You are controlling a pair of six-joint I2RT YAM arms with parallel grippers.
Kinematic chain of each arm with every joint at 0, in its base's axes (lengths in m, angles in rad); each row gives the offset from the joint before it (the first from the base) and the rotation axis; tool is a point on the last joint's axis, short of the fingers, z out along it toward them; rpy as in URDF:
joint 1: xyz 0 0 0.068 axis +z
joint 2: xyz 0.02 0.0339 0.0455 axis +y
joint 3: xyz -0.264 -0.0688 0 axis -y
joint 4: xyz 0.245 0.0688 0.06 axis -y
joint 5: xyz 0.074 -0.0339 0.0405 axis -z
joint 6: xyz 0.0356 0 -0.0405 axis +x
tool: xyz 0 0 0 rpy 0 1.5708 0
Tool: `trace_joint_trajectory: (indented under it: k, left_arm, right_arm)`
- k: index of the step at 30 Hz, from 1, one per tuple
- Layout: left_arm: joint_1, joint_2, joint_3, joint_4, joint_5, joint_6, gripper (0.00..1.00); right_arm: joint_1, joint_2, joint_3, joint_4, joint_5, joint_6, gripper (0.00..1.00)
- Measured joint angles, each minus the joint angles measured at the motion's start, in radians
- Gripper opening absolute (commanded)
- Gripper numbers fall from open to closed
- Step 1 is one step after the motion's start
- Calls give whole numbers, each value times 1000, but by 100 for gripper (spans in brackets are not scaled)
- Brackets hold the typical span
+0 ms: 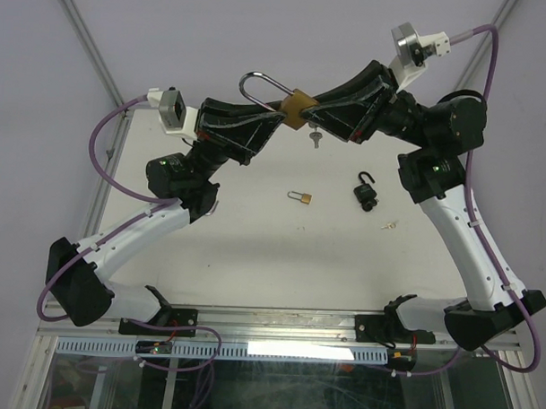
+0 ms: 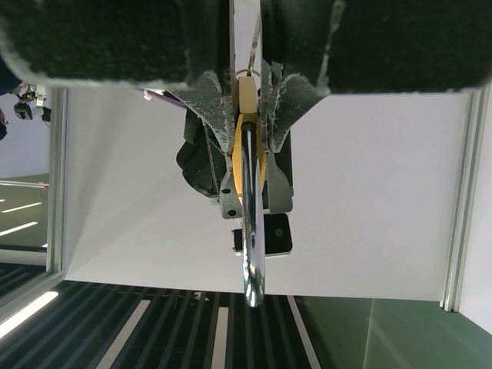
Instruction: Unlock with the key
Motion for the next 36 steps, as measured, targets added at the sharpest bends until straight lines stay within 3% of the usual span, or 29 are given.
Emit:
trace_joint_trajectory:
  k: [1, 2, 6, 7, 8, 9, 12, 15, 19, 21, 24, 30, 36]
  left_arm:
    - [0, 0, -1, 3, 3, 0, 0]
    - [0, -1, -2, 2, 2, 1, 0]
    - [0, -4, -2, 3, 1, -2, 0]
    - [0, -4, -2, 3, 1, -1, 12]
    - [0, -4, -2, 3, 1, -1, 30]
    - [-2, -4, -2, 3, 1, 0, 35]
    - [-12, -4, -2, 14, -14, 0, 36]
    - [-19, -3, -2, 28, -31, 1, 28]
    - [-25, -2, -2, 32, -44, -6, 46]
    - [-30, -2, -2, 34, -45, -22, 49]
    - [-37, -2, -2, 34, -49, -34, 52]
    - [-56, 14, -2, 40, -74, -37, 47]
    - [-57, 29, -1, 44, -94, -47, 36]
  right_arm:
    - [0, 0, 0, 0, -1, 1, 3]
    - [0, 0, 0, 3, -3, 2, 0]
    - [-1, 0, -1, 11, 0, -8, 0]
    - [-1, -1, -3, 14, 1, -8, 0]
    - [-1, -1, -9, 23, 3, -4, 0]
    - [-1, -3, -19, 41, 7, 2, 0]
    - [3, -8, -63, 93, 11, 39, 0]
    - [15, -5, -93, 129, 20, 66, 0]
    - [27, -5, -106, 174, 37, 80, 0]
    - [29, -5, -109, 188, 53, 80, 0]
    - [30, -4, -109, 204, 75, 81, 0]
    - [55, 17, -109, 265, 95, 92, 0]
    - [65, 26, -109, 272, 106, 90, 0]
